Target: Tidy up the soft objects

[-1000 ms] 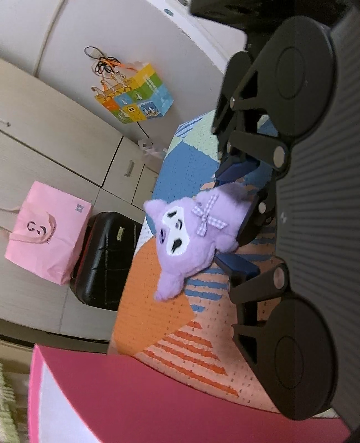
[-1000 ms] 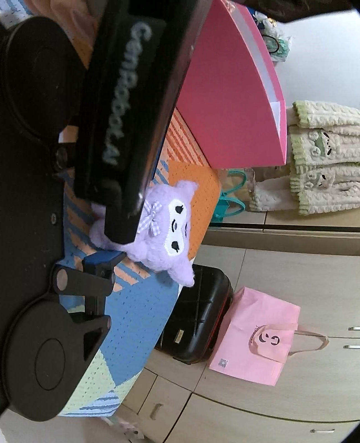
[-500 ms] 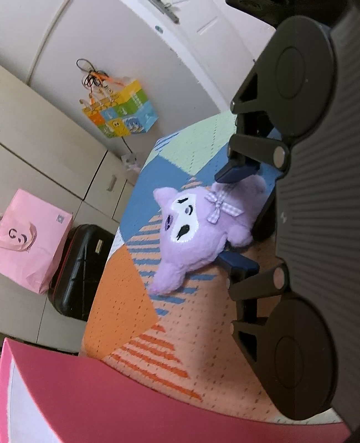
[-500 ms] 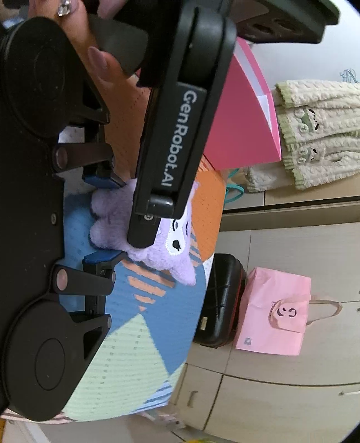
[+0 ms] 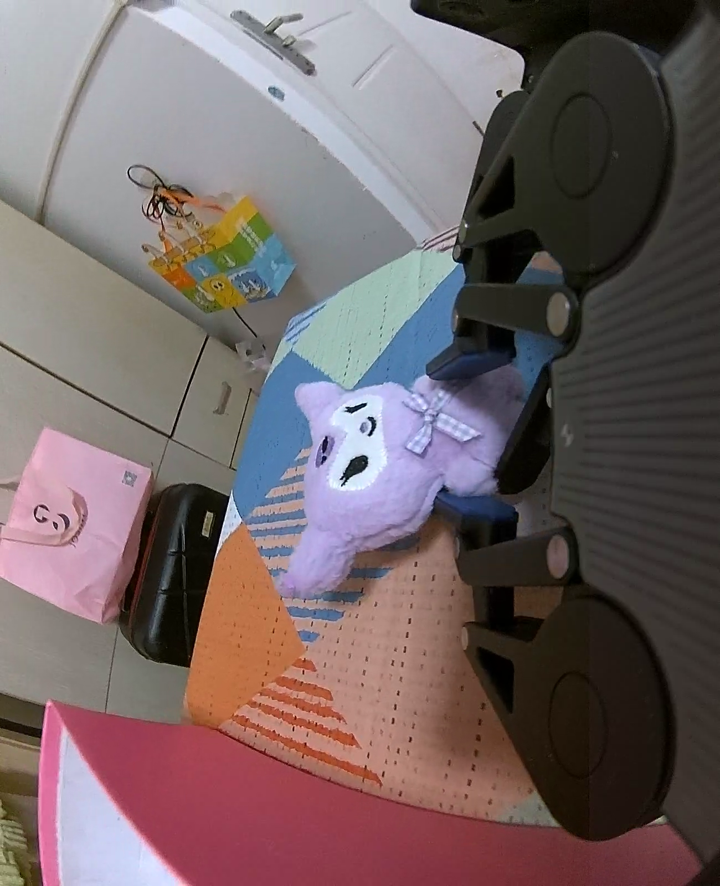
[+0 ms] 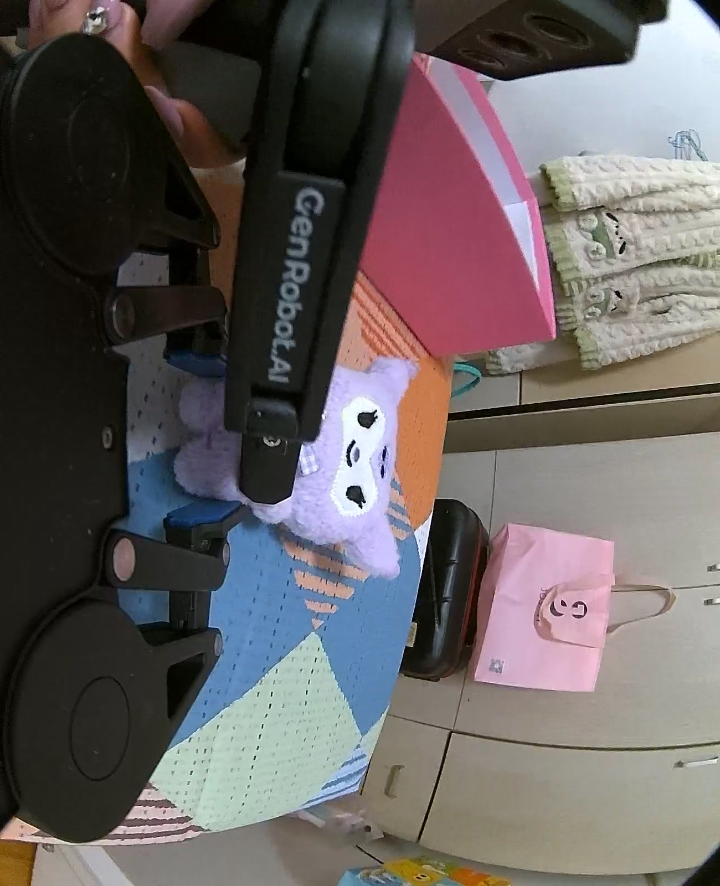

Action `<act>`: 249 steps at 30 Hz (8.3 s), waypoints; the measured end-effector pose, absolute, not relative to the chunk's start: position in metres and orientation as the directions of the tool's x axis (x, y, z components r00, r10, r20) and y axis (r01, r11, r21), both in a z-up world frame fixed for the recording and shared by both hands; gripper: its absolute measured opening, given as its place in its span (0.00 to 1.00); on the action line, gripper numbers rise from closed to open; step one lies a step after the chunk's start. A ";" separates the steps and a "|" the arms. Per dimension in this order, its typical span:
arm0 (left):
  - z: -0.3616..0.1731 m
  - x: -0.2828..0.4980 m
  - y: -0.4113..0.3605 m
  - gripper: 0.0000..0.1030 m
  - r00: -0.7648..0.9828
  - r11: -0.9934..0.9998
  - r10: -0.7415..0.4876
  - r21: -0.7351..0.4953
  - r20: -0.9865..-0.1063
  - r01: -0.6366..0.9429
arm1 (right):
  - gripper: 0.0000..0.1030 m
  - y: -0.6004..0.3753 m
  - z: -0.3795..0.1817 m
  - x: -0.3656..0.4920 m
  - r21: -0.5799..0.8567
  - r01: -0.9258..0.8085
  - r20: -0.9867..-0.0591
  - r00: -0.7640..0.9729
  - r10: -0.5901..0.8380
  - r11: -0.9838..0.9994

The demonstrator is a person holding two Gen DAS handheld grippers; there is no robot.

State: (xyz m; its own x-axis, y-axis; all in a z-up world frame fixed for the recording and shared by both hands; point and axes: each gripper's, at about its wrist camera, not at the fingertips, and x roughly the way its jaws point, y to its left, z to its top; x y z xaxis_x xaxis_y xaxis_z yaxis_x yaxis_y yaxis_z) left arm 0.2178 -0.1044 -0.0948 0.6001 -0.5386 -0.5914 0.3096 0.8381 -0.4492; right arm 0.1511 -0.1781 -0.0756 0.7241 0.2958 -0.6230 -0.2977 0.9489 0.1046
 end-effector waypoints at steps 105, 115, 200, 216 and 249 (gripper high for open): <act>-0.097 0.087 -0.007 0.58 0.699 0.892 -0.452 -0.256 -0.554 0.373 | 0.87 -0.077 -0.083 0.051 0.014 -0.578 -0.573 0.664 0.480 0.816; -0.096 0.078 -0.012 0.52 0.686 0.889 -0.453 -0.231 -0.569 0.396 | 0.68 -0.087 -0.093 0.032 0.124 -0.493 -0.485 0.727 0.486 0.861; 0.029 0.113 0.100 0.60 0.792 0.948 -0.317 -0.208 -0.522 0.242 | 0.80 -0.037 0.026 0.078 0.066 -0.525 -0.404 0.763 0.504 0.848; 0.064 0.050 0.071 0.73 0.820 0.942 -0.329 -0.103 -0.469 0.319 | 0.82 -0.067 0.054 0.022 0.008 -0.431 -0.392 0.829 0.399 0.902; 0.056 0.021 0.047 0.99 0.844 0.978 -0.195 -0.033 -0.500 0.207 | 0.99 -0.122 0.065 -0.027 0.171 -0.110 -0.437 0.883 0.175 0.979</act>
